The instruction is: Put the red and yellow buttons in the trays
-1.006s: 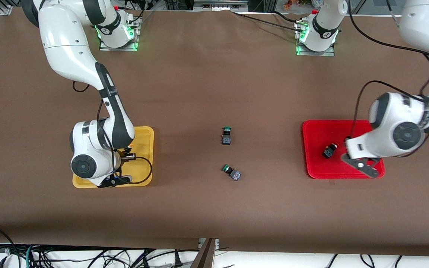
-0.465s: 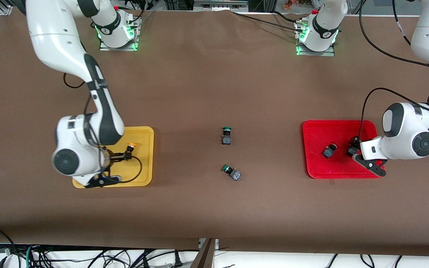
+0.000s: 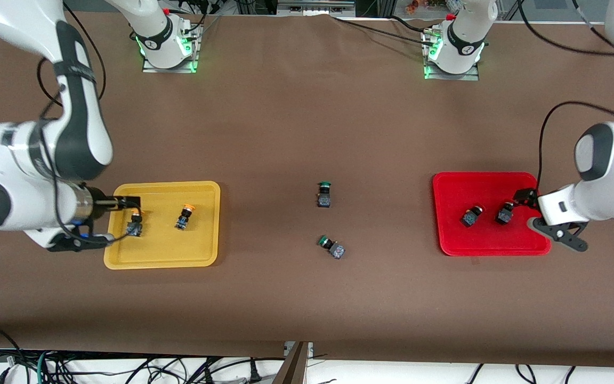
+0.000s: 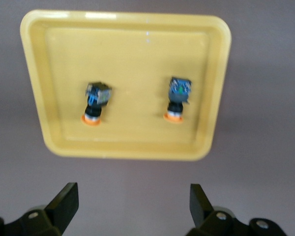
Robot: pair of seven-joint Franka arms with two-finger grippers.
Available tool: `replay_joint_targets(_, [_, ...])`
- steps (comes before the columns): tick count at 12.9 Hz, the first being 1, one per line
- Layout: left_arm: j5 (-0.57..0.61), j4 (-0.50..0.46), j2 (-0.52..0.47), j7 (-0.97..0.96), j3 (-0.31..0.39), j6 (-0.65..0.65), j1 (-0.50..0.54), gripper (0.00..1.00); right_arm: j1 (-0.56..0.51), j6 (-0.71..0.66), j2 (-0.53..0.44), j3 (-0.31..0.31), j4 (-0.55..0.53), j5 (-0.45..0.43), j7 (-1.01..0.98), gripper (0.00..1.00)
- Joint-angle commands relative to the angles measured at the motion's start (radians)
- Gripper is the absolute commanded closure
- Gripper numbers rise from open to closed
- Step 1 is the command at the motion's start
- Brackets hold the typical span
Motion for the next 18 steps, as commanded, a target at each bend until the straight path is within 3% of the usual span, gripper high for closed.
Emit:
replay_joint_targets(1, [-0.064,0.103,-0.106,-0.163,-0.035,-0.217,-0.006,0.0,-0.025,-0.039,-0.145,0.016,-0.071,-0.017,-0.013,0.0])
replay_joint_targets(3, [-0.049,0.198,-0.147,-0.266,-0.077,-0.299,-0.013,0.0,-0.06,-0.072,-0.257,0.016,-0.098,-0.023,-0.01,0.0])
replay_joint_targets(5, [-0.05,0.278,-0.144,-0.275,-0.072,-0.365,-0.015,0.0,-0.09,-0.073,-0.343,0.016,-0.105,-0.036,-0.012,0.0])
replay_joint_targets(7, [-0.06,0.263,-0.163,-0.266,-0.046,-0.318,-0.019,0.0,-0.109,-0.067,-0.426,0.016,-0.143,-0.081,-0.01,0.0])
replay_joint_targets(8, [-0.064,0.211,-0.208,-0.281,0.012,-0.302,-0.064,0.0,-0.111,-0.068,-0.447,0.016,-0.157,-0.095,-0.015,0.0])
replay_joint_targets(9, [-0.072,0.123,-0.276,-0.313,0.14,-0.242,-0.16,0.0,-0.111,-0.083,-0.458,0.019,-0.154,-0.103,-0.015,0.0])
replay_joint_targets(10, [-0.117,0.066,-0.314,-0.364,0.224,-0.198,-0.223,0.0,-0.111,-0.091,-0.471,0.022,-0.157,-0.112,-0.015,0.0])
replay_joint_targets(13, [-0.158,-0.011,-0.382,-0.404,0.415,-0.172,-0.419,0.0,-0.107,-0.119,-0.46,0.021,-0.148,-0.106,-0.018,0.0])
replay_joint_targets(15, [-0.162,-0.099,-0.443,-0.404,0.445,-0.131,-0.443,0.0,-0.099,-0.12,-0.443,0.019,-0.133,-0.112,-0.018,0.0])
replay_joint_targets(18, [-0.164,-0.118,-0.451,-0.403,0.443,-0.121,-0.435,0.0,-0.1,-0.117,-0.438,0.019,-0.131,-0.106,-0.018,0.0])
